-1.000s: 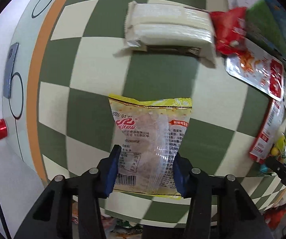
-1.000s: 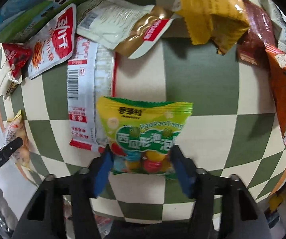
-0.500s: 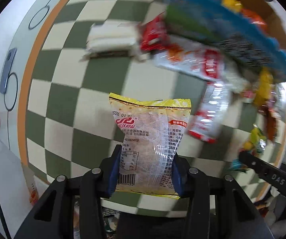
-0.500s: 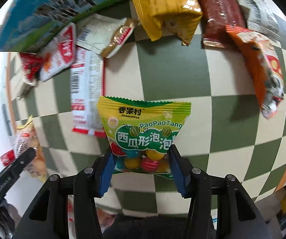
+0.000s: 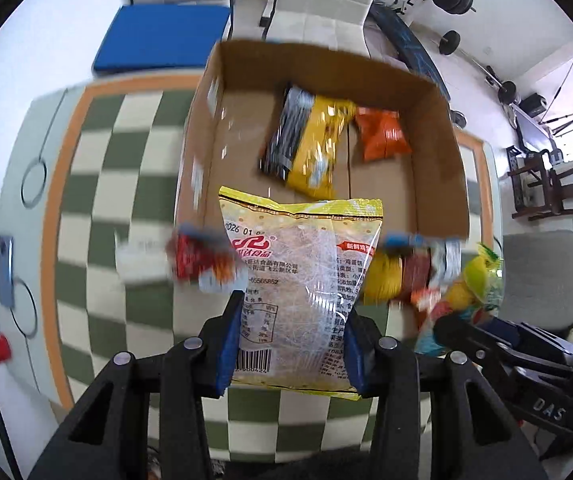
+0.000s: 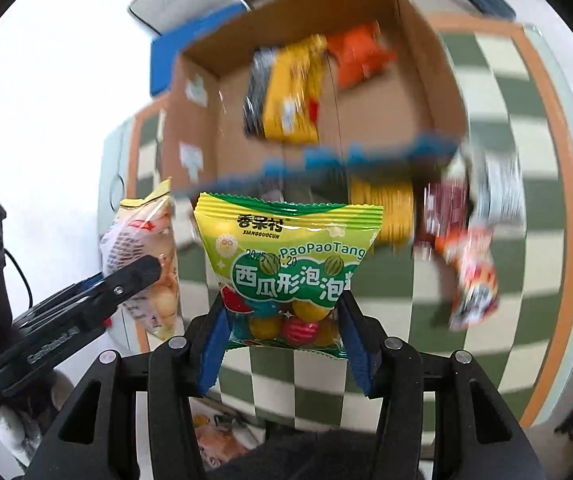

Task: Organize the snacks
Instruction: 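Lower both bags into the box and open both tools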

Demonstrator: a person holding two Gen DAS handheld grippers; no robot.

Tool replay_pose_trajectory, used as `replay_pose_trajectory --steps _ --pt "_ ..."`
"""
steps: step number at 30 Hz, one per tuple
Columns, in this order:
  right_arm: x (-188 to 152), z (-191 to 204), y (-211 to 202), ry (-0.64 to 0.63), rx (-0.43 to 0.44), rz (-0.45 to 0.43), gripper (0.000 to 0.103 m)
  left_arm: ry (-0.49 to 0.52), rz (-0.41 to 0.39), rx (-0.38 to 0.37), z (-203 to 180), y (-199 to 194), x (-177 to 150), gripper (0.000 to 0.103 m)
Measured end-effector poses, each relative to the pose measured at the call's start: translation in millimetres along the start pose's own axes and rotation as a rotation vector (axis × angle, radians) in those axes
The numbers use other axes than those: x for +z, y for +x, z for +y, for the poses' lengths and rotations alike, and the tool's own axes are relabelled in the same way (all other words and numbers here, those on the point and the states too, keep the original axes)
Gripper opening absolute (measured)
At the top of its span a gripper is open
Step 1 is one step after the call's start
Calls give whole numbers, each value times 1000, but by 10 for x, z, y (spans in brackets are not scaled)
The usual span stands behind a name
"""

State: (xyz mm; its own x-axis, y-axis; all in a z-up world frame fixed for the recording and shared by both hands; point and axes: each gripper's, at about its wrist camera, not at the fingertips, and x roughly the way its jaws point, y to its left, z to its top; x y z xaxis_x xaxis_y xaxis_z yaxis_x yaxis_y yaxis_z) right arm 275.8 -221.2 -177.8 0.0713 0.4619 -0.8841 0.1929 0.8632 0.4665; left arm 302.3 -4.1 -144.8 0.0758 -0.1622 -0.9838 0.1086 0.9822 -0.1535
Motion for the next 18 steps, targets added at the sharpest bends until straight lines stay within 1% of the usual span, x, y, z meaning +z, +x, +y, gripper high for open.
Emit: replay_pose_trajectory --steps 2,4,6,8,9,13,18 --pt "249 17 -101 -13 -12 -25 54 16 6 19 -23 67 243 41" --pt "500 -6 -118 -18 -31 -38 54 17 17 30 -30 142 474 41" --pt "687 -33 -61 -13 -45 -38 54 26 34 43 -25 236 633 41" --pt "934 -71 40 -17 -68 -24 54 25 68 53 7 404 803 41" --pt "1018 -65 50 -10 -75 -20 54 28 82 58 25 493 835 41" --pt "1331 -184 388 2 -116 25 54 16 163 81 115 942 1028 41" --pt "1516 -305 754 20 -141 73 55 1 233 100 187 1367 1101 41"
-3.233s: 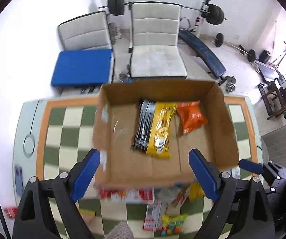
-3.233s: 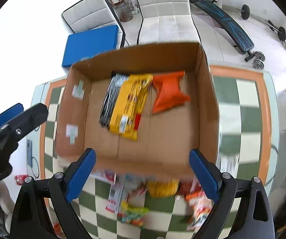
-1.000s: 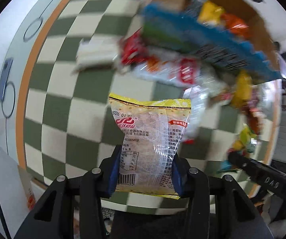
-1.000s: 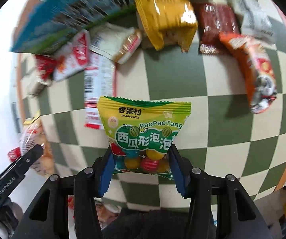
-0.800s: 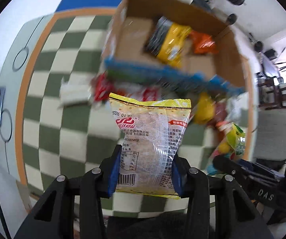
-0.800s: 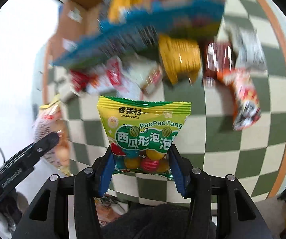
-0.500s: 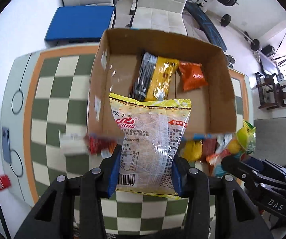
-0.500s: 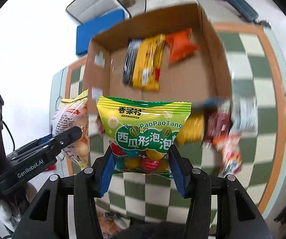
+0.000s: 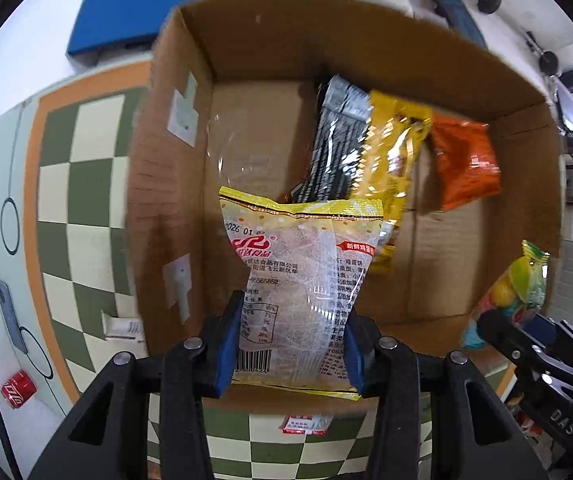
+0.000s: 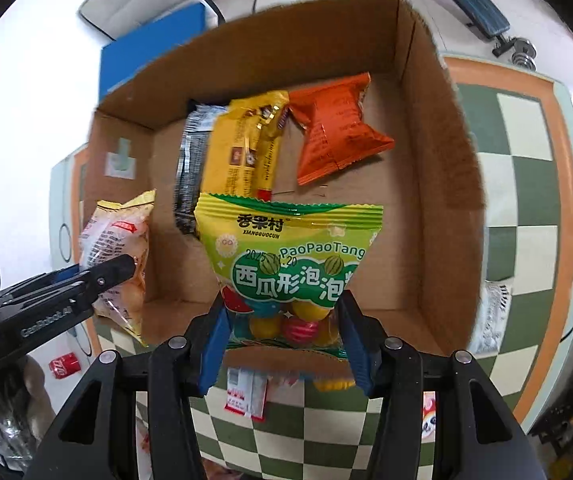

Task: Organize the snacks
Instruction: 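Lower both bags into the box and open both tools, then grasp the red-white strip packet with the left tool while the right tool grasps the panda-print bag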

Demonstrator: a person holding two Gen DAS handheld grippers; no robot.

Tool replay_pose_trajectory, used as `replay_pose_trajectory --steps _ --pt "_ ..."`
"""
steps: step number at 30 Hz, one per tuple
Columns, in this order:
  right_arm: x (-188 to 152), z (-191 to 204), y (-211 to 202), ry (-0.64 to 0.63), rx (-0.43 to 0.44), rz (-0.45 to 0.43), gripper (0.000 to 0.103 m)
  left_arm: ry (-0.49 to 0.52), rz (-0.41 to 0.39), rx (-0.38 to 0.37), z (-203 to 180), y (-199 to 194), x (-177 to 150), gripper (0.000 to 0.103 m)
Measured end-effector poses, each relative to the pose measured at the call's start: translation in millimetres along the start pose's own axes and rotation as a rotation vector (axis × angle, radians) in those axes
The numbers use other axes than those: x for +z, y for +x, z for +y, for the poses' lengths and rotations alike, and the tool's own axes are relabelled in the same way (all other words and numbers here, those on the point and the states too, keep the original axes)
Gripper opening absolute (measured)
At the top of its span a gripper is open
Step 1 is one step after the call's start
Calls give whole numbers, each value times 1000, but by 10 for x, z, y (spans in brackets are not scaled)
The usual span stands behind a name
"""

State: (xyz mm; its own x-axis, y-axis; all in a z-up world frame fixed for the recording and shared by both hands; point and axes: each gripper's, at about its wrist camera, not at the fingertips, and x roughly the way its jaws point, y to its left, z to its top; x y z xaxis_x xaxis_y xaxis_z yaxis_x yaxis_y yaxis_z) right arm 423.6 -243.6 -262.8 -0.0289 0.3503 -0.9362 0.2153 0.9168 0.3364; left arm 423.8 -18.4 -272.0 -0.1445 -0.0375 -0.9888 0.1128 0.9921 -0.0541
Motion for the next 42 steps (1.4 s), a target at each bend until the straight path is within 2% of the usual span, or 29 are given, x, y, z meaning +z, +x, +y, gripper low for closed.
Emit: replay_pose_trajectory --steps 4,10,11,12,13,14,16,18,26,31,36,42 --pt "93 -20 209 -3 -19 28 55 -3 30 0 15 217 29 42" --pt "155 31 425 -36 -66 71 57 -38 57 -19 51 335 11 42" --pt "161 42 452 -45 -73 73 58 -42 58 -19 57 332 14 43" --pt "165 46 471 -50 -80 74 65 -43 58 -19 60 325 12 44" --pt "166 39 482 -46 -76 76 74 -41 54 -22 60 308 10 52" --pt "167 39 488 -47 -73 79 77 -40 49 -24 55 286 11 65" --pt "169 38 482 -51 -68 80 83 -39 34 -27 27 221 9 82" --pt "164 41 447 -58 -67 74 90 -32 18 -15 14 153 -1 87" --pt "110 109 184 -80 -96 16 93 -31 -55 -40 -5 -210 -140 88" --pt "-11 150 -63 -94 -98 -57 96 -14 -164 -70 -42 -531 -321 91" --pt "-276 143 -385 -73 -50 -146 99 17 -234 -110 -18 -765 -567 92" --pt "-693 194 -611 -49 -37 -206 99 72 -339 -62 -53 -1030 -1035 92"
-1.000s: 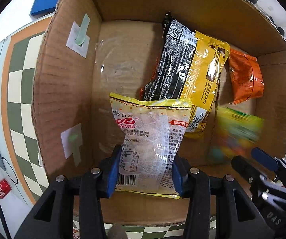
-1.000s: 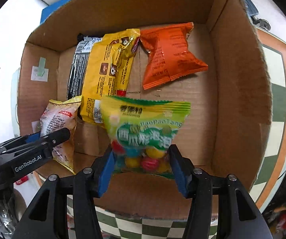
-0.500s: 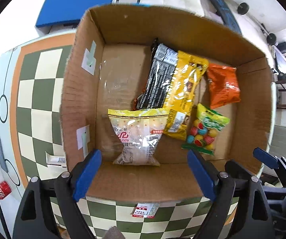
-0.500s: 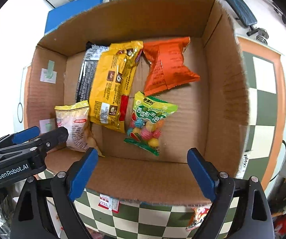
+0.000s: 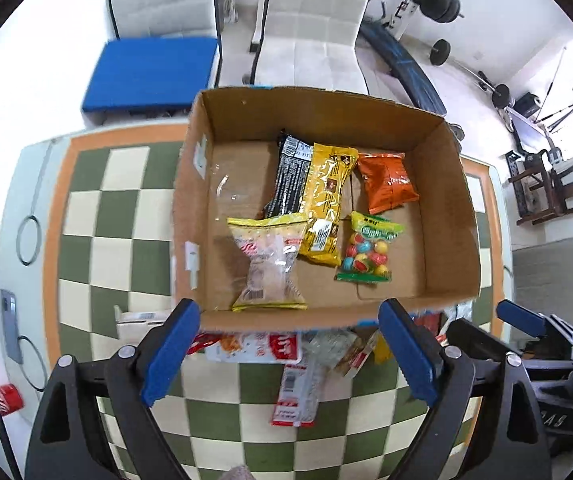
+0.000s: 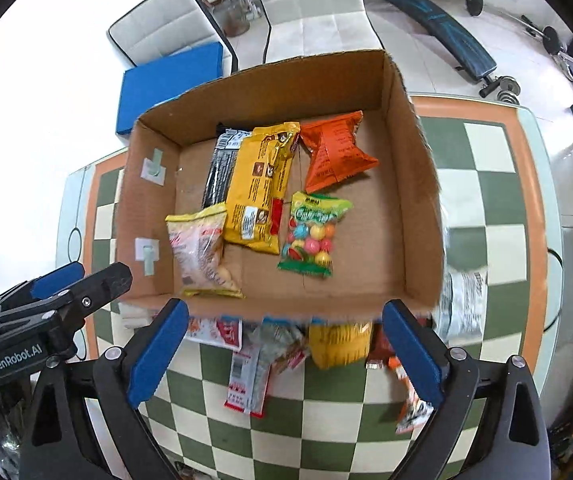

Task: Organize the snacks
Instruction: 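Grasp the red-white strip packet with the left tool while the right tool grasps the panda-print bag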

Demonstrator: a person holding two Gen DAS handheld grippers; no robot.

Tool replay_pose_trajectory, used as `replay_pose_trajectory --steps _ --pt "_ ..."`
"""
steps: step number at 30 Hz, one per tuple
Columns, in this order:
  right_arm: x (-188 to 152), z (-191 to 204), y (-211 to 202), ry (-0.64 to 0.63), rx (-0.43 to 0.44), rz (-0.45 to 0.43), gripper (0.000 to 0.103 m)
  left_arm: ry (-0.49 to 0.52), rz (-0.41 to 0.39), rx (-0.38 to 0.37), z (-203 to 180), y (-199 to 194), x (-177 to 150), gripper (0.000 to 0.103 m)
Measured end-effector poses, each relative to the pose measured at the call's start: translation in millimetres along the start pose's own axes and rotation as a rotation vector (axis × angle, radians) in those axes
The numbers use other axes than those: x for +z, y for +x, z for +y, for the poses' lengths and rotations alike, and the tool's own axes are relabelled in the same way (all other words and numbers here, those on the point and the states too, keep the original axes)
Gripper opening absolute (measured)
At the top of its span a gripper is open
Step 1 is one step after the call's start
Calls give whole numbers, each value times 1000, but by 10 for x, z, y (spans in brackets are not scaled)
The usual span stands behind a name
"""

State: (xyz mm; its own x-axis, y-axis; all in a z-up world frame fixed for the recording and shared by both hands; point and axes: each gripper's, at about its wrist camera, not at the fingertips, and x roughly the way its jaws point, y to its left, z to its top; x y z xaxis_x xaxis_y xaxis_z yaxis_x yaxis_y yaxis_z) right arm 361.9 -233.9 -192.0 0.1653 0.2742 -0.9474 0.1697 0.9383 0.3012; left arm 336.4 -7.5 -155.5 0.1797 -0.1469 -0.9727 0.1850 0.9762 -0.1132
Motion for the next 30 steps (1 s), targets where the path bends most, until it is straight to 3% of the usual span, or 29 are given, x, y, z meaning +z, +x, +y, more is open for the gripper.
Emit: replay_pose_trajectory --steps 5,13,21,27,30 --pt "-417 -131 -138 53 4 -10 99 18 -11 54 -35 -64 -409 92" --pt "-938 -849 86 214 -64 91 99 22 191 72 -159 672 -965 92" --pt "-1026 -1503 591 259 -122 212 99 17 323 80 -386 1268 -1173 92" --pt "-1006 -1661 1043 210 -142 318 99 14 414 119 -398 1727 -1245 92" --pt "-1005 -1690 1206 190 -141 351 93 37 443 151 -409 1912 -1290 92"
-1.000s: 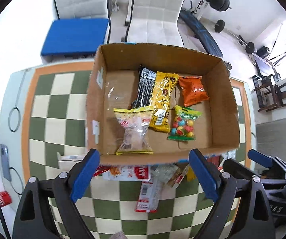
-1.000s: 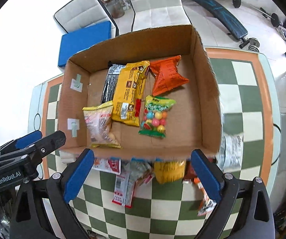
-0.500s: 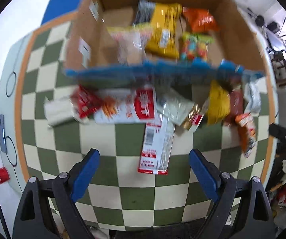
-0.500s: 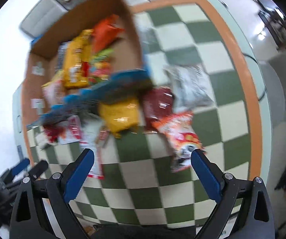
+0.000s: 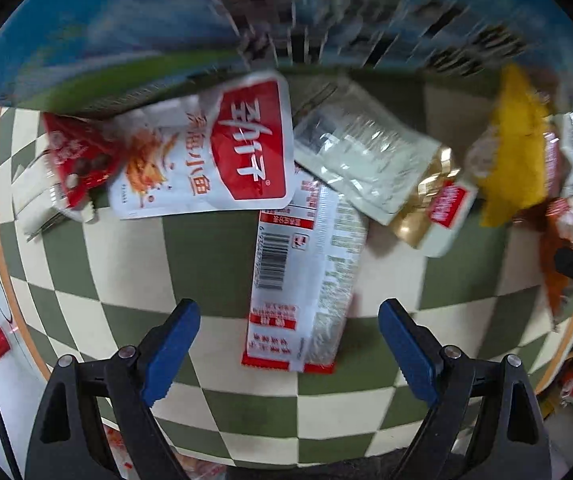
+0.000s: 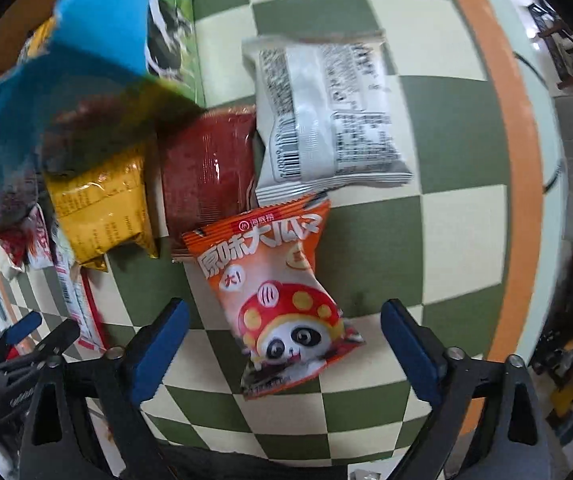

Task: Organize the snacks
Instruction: 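Grasp the red-white strip packet with the left tool while the right tool grasps the panda-print bag, then place both packets into the box and open both tools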

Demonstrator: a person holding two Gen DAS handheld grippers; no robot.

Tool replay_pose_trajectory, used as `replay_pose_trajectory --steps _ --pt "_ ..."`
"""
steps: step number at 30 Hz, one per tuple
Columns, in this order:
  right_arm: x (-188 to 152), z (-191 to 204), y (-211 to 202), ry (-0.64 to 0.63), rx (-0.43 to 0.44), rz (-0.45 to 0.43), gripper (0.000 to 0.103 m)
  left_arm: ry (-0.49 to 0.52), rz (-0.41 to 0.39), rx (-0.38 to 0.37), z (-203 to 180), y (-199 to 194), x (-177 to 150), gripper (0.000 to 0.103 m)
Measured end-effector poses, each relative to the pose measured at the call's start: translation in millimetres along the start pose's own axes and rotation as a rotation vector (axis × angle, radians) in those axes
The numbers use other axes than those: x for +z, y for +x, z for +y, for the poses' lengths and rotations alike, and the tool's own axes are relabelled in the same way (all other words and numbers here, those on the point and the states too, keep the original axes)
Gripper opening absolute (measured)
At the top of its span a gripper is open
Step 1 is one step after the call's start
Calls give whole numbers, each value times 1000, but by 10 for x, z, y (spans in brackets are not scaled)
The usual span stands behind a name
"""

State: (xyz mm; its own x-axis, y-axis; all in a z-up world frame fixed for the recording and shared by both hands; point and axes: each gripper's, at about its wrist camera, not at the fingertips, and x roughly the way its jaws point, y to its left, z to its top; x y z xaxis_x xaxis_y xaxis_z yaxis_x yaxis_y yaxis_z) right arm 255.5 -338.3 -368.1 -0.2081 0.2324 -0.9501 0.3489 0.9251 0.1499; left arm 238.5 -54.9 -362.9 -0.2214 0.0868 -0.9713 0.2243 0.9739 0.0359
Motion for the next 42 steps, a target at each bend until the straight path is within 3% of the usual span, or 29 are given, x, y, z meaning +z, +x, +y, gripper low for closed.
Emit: replay_pose_trajectory --steps 2,4,7,9,10,16,27,34,42 --pt "24 6 77 -12 -5 12 88 4 23 13 -12 129 15 92" --pt "37 4 132 -17 -10 20 70 5 31 5 -23 215 8 93" --pt "45 0 204 -18 -12 25 59 -6 3 -49 -4 193 -21 81" --pt "30 3 217 -21 -10 19 56 -8 -21 -48 -3 144 -57 66" --pt "16 -2 219 -20 -7 14 54 0 -26 -45 6 113 -47 53" --pt "-178 51 183 -8 25 2 46 -28 -23 -55 139 -7 6 45" --pt "-640 330 79 -18 138 -17 43 -78 -35 -106 270 -200 -359 43" --pt "-853 749 -61 -50 224 -30 42 -93 -61 -144 282 -402 -617 43" --pt "-762 924 -573 -86 327 -69 42 -97 -173 -220 387 -1096 -737 43"
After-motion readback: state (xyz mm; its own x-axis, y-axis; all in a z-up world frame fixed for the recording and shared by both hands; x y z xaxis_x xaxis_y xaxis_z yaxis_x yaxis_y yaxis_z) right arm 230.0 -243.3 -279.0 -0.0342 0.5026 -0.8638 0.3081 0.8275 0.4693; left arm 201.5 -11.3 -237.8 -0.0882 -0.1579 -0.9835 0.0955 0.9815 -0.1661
